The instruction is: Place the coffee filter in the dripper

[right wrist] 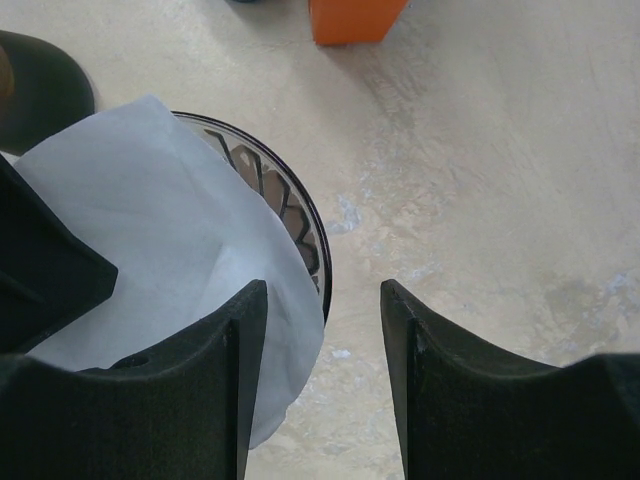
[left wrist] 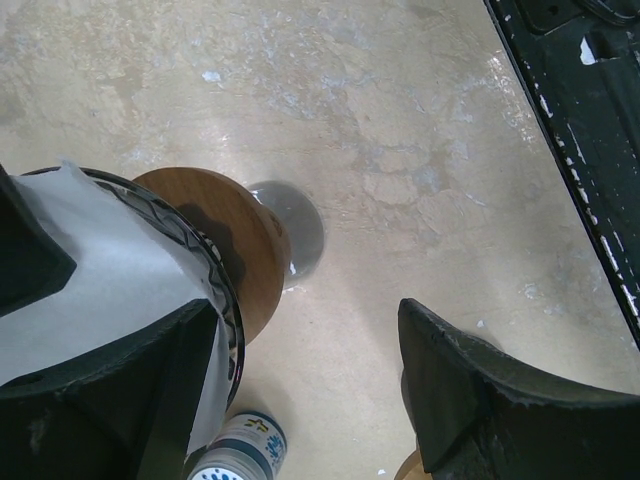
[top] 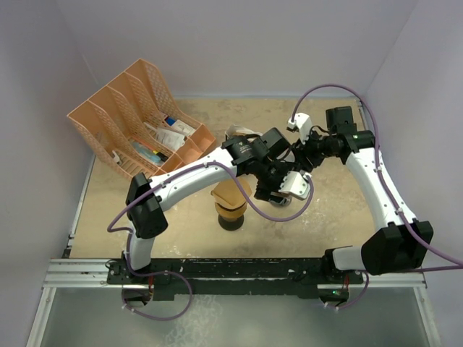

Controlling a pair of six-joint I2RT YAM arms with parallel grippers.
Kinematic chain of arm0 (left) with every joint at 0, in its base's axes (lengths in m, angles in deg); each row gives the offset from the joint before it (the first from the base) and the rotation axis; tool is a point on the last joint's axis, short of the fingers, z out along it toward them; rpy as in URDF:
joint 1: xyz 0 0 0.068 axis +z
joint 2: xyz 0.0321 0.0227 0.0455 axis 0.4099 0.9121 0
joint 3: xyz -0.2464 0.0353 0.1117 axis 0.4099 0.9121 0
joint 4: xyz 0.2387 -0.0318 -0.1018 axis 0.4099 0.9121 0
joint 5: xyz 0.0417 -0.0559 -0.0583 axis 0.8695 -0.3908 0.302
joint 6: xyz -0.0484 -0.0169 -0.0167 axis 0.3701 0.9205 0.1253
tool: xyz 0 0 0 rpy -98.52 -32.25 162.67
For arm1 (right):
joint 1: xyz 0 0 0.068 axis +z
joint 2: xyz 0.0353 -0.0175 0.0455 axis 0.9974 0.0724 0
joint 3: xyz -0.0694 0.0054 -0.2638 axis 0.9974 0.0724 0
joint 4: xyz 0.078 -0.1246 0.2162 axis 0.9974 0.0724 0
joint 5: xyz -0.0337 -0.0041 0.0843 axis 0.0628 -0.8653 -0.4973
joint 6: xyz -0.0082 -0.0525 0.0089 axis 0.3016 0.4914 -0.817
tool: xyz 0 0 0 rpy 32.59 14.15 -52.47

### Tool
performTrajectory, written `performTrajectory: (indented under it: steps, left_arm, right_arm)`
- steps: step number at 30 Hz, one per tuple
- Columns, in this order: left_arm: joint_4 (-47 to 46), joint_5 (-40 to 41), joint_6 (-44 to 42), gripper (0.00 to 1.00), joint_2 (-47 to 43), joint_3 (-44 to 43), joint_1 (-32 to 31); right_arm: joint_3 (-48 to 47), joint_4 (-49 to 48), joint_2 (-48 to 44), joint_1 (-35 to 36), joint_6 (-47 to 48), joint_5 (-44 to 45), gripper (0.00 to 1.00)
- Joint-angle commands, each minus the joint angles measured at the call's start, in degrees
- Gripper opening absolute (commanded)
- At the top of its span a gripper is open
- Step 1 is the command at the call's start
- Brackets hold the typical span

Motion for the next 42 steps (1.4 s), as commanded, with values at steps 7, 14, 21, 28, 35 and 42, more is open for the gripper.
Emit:
performTrajectory:
  steps: [7,14,21,28,35,42]
  left_arm:
    - [-2.27,-1.01,-0.48,0.73,-0.61,1.75,-0.28]
    - [-1.01,-0.52,0.11,0.73,-0.42,-2.37,-0.27]
    - [-0.55,1.52,1.23,0.76,-1.10,-5.21,-0.28]
    - [0.26,2.60,1.62,0.78,-2.63,-5.83,-0.28]
    - [0.55,2.86,2.36,0.79,-5.02,-5.54,-0.05]
    - [-0.23,2.69,4.77,0.79,-7.68,-5.26,1.91]
  right_arm:
    - [0.89,-0.42,-0.70,-0.32,1.43,-0.17,0.52]
    - [-2.49,-0.10,-1.49,-0.30,0.24,-0.71,0.54]
    - [-3.99,0.31,-2.29,-0.31,-0.50,-1.99,0.62]
    - [-5.59,0.51,-2.79,-0.30,-1.33,-2.00,0.67]
    - [-7.58,0.36,-3.46,-0.32,-2.22,-3.91,0.71]
    - [-9.69,-0.37,-3.74,-0.32,-2.83,-4.93,0.74]
